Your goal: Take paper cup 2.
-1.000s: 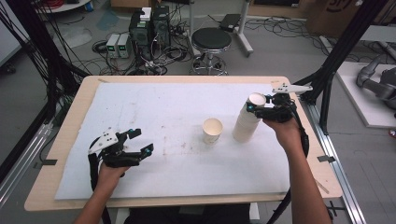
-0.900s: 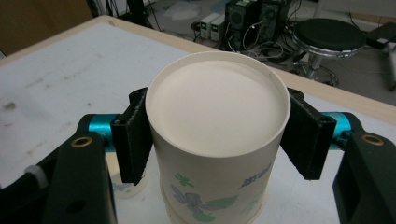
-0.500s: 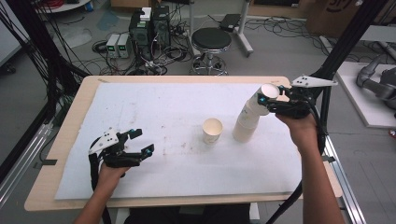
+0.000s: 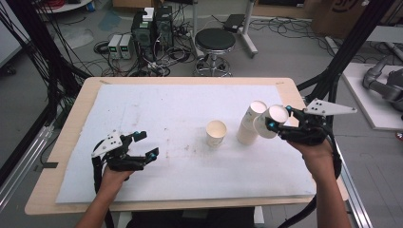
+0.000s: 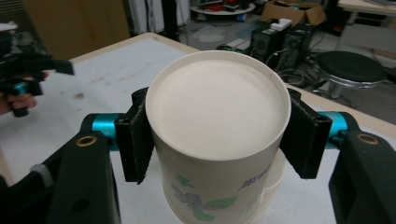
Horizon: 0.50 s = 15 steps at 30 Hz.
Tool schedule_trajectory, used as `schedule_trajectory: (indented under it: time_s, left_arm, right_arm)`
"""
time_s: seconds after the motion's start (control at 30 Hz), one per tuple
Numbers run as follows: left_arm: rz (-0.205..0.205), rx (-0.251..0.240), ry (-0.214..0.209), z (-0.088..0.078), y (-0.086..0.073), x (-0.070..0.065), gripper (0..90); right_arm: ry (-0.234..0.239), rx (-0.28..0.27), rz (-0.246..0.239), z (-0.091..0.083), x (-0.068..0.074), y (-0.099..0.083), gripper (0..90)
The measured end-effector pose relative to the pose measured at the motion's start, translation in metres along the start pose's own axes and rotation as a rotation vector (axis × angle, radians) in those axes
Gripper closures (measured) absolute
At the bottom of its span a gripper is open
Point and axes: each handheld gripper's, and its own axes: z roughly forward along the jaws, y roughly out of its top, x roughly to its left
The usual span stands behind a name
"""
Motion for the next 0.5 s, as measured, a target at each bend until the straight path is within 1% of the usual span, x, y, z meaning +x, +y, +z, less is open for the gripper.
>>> schedule_trajectory:
  time_s: [0.1,0.2,0.27,0.3,0.33,0.37,0.5]
  left_arm:
    - [0.000,0.004,-0.015,0.002,0.000,-0.001,14.8]
    - [0.002,0.014,-0.022,0.002,-0.001,-0.002,14.8]
    - [0.004,0.014,-0.021,0.003,-0.001,-0.003,14.8]
    - [0.000,0.014,-0.026,0.003,-0.002,-0.003,14.8]
    - [-0.005,0.012,-0.036,0.003,-0.002,-0.003,15.0]
    - [-0.008,0.012,-0.050,0.003,-0.002,-0.004,15.8]
    - [-0.005,0.017,-0.067,0.005,-0.002,-0.006,16.6]
  right_arm:
    - [0.030,0.014,-0.017,0.003,0.009,-0.011,35.7]
    - [0.056,0.020,-0.040,0.009,0.016,-0.024,35.6]
    - [0.081,0.025,-0.040,0.016,0.020,-0.032,35.6]
    - [0.096,0.027,-0.044,0.020,0.021,-0.036,35.6]
    - [0.106,0.032,-0.038,0.024,0.023,-0.040,35.6]
    - [0.114,0.034,-0.034,0.027,0.025,-0.043,35.6]
    - [0.138,0.039,-0.039,0.041,0.033,-0.053,35.6]
